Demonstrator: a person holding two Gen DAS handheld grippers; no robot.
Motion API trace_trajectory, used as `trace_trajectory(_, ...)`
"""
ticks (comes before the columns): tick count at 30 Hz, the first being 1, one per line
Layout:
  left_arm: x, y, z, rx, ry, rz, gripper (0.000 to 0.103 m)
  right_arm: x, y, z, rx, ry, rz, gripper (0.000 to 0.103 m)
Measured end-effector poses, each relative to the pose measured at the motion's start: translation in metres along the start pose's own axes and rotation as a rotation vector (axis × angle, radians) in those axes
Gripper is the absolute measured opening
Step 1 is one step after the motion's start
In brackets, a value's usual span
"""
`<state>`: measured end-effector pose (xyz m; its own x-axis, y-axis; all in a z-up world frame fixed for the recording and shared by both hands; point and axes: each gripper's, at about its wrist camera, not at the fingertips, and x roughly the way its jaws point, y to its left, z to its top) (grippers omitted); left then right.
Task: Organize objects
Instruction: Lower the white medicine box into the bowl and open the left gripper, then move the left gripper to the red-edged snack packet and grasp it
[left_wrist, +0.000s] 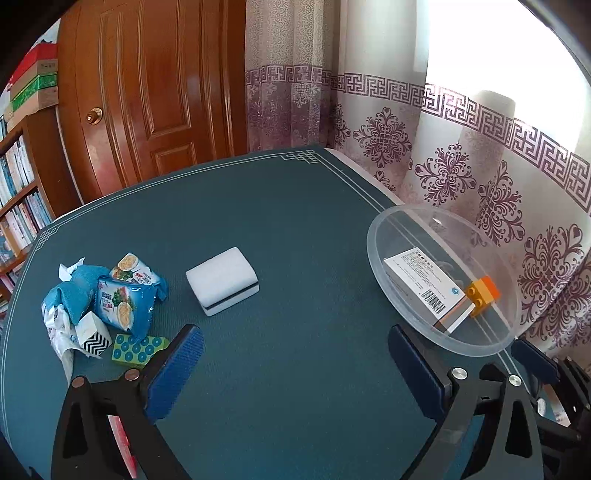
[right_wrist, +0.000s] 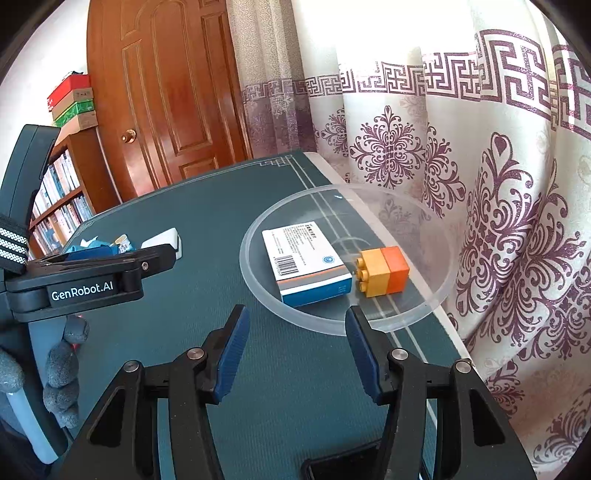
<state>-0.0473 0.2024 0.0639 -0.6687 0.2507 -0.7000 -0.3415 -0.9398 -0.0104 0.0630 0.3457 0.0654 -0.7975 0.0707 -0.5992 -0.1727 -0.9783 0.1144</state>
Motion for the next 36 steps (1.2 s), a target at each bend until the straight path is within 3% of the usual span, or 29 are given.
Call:
trace_trajectory(24, -0.042, 0.107, -0.049, -0.151, 0.002, 0.186, 0.102, 0.007, 0.054, -0.022, -0.078, 0.057, 0.092, 0.057)
trace_trajectory(36, -0.035, 0.155, -0.081, -0.248, 0.071, 0.252, 0.102, 0.014, 0.074, -0.031, -0.101, 0.088, 0.117, 0.057)
